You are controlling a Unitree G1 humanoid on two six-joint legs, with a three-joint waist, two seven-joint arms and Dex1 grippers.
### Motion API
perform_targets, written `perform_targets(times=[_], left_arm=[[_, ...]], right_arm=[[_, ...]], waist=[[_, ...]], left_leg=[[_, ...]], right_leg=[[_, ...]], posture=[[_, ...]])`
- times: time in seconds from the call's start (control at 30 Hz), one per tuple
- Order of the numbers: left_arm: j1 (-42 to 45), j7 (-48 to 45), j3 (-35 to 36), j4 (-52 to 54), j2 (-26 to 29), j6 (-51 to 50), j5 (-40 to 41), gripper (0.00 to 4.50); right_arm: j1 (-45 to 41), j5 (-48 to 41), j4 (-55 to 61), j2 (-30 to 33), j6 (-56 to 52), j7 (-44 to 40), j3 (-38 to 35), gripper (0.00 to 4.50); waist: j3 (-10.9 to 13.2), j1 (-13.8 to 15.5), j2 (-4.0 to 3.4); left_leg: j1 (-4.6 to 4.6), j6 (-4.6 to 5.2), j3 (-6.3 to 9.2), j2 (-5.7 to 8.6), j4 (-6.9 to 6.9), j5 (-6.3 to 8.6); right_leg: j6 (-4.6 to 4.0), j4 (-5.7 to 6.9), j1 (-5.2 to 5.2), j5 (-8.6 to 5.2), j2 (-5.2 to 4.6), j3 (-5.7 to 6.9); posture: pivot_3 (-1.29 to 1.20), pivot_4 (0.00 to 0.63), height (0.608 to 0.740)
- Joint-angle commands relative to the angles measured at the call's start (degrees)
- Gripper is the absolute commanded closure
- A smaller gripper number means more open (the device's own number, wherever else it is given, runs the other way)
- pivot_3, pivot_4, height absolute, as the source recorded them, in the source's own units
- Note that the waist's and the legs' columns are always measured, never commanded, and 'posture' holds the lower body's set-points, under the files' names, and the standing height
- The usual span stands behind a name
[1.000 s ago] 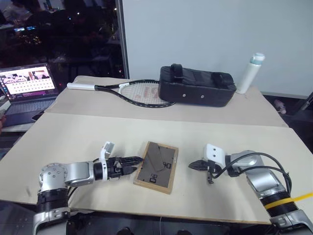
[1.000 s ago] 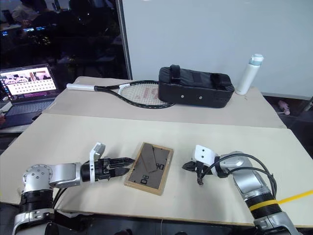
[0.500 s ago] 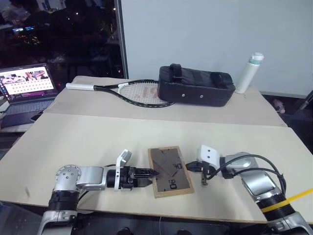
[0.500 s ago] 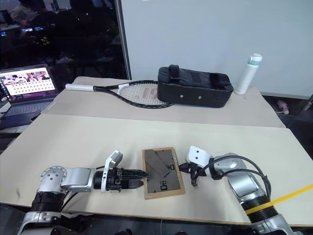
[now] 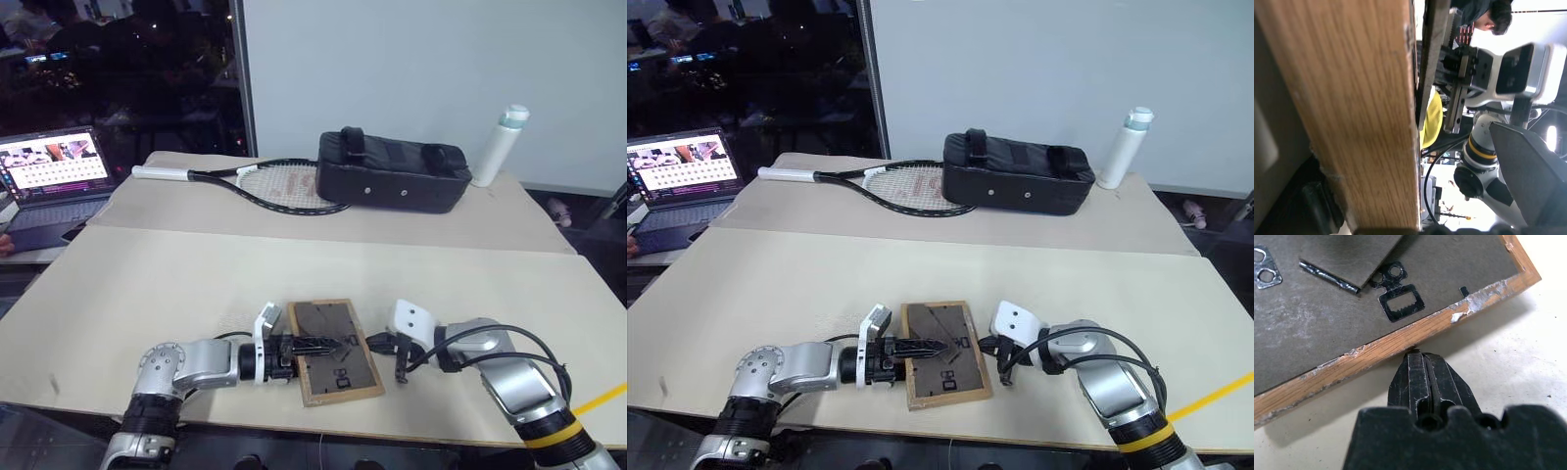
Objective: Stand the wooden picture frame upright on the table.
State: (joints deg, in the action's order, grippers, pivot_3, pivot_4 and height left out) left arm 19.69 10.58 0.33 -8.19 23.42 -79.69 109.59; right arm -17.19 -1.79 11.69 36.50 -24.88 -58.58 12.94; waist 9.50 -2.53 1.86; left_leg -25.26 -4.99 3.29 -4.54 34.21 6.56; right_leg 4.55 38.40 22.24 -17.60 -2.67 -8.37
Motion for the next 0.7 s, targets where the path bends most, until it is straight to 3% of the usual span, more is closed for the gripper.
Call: perform_targets(times=[0.03,0.23,0.4,0.57,0.6,0.7], left_arm=[[-2.02,-0.42,-3.60,2.82,3.03,0.39,2.28,0.10],[-1.31,-3.27,-6.75,3.08,5.26,1.53,3.12,0.10],[-1.02,-6.42,-8.12,3.49,7.18,1.37,3.40,1.36],[0.73,-12.41,-5.66,5.95,11.77,1.09,2.30,3.12],[1.61,-14.92,-4.42,6.72,12.73,0.95,0.88,3.32],[4.43,-23.12,-1.02,8.49,14.84,1.14,-3.70,3.31]], right_arm=[[0.05,-0.62,-0.59,0.79,-0.79,-0.59,1.01,4.50],[-0.56,-0.83,-1.20,0.83,-0.80,-0.15,0.88,4.50],[-0.28,-1.15,-0.93,1.29,-0.91,0.02,0.41,4.50],[-1.88,-3.02,-1.55,2.94,-1.49,-0.45,-2.42,4.50],[-2.55,-3.68,-2.14,3.54,-1.42,-0.80,-3.55,4.50],[-5.44,-7.40,-3.99,4.56,-2.80,-1.42,-7.63,4.50]], waist=[[0.00,0.05,0.00],[0.00,0.01,0.00],[0.01,0.00,0.01],[0.03,0.08,0.03],[0.06,0.09,0.02],[0.19,0.21,0.06]], left_leg=[[0.00,-0.03,0.00,0.00,-0.01,0.02],[0.00,-0.05,0.00,0.00,-0.01,0.04],[-0.03,-0.04,0.00,0.00,-0.02,0.04],[-0.10,-0.05,-0.01,0.00,-0.03,0.04],[-0.13,-0.05,0.00,0.00,-0.03,0.04],[-0.32,-0.05,-0.01,0.00,-0.03,0.04]], right_leg=[[-0.03,-0.01,0.00,-0.02,0.00,0.00],[-0.38,-0.23,-0.02,-0.18,0.00,0.00],[-0.39,-0.28,-0.01,-0.18,0.00,0.00],[-0.39,-0.29,0.03,-0.18,-0.01,0.00],[-0.39,-0.30,0.05,-0.18,0.00,0.00],[-0.43,-0.32,0.21,-0.15,0.00,0.00]], posture=[[0.00,0.150,0.689],[0.00,0.150,0.689],[0.00,0.150,0.689],[0.00,0.150,0.689],[0.00,0.150,0.689],[0.00,0.150,0.689]])
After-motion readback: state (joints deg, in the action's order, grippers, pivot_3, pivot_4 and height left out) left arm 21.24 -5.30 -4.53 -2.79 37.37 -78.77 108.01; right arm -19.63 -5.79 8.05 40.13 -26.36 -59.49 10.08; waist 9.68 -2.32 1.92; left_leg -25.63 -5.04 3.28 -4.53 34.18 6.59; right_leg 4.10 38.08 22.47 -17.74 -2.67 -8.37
